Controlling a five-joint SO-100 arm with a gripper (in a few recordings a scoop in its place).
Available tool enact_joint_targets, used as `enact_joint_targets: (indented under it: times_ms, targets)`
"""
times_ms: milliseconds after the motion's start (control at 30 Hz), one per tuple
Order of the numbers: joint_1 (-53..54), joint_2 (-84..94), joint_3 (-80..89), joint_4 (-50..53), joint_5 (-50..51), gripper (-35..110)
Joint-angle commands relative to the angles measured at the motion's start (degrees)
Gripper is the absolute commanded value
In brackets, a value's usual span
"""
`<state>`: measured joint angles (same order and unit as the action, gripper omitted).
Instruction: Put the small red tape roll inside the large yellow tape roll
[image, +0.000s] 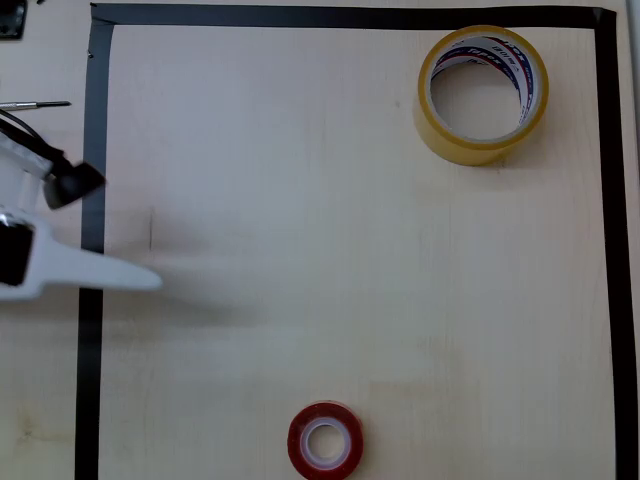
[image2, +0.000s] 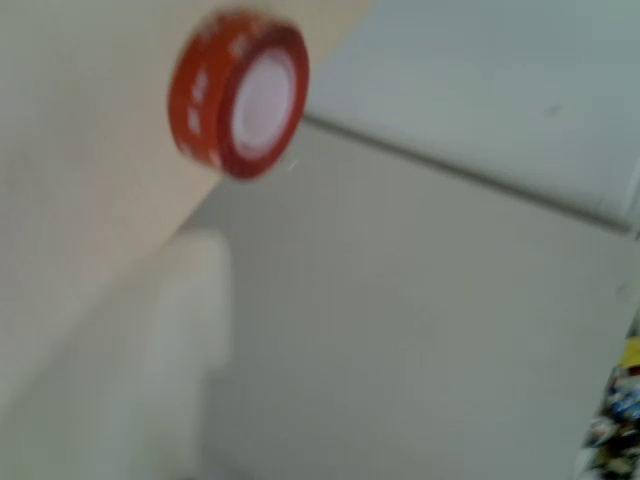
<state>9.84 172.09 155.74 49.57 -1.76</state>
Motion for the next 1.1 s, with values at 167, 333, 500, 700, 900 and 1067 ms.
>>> enact_joint_targets:
  times_ms: [167, 333, 500, 700, 900, 1067]
  targets:
    - [4.4, -33.9, -27.1, -4.3, 3.2, 19]
    - [6.2, -47.8, -37.0, -3.9, 3.7, 19]
    - [8.4, -63.5, -46.6, -3.6, 3.7, 18]
    - [11.0, -76.6, -56.3, -3.9, 4.0, 17]
    - [12.4, -78.8, -59.7, -3.6, 4.1, 18]
    - [12.8, -80.9, -63.0, -3.3, 5.1, 18]
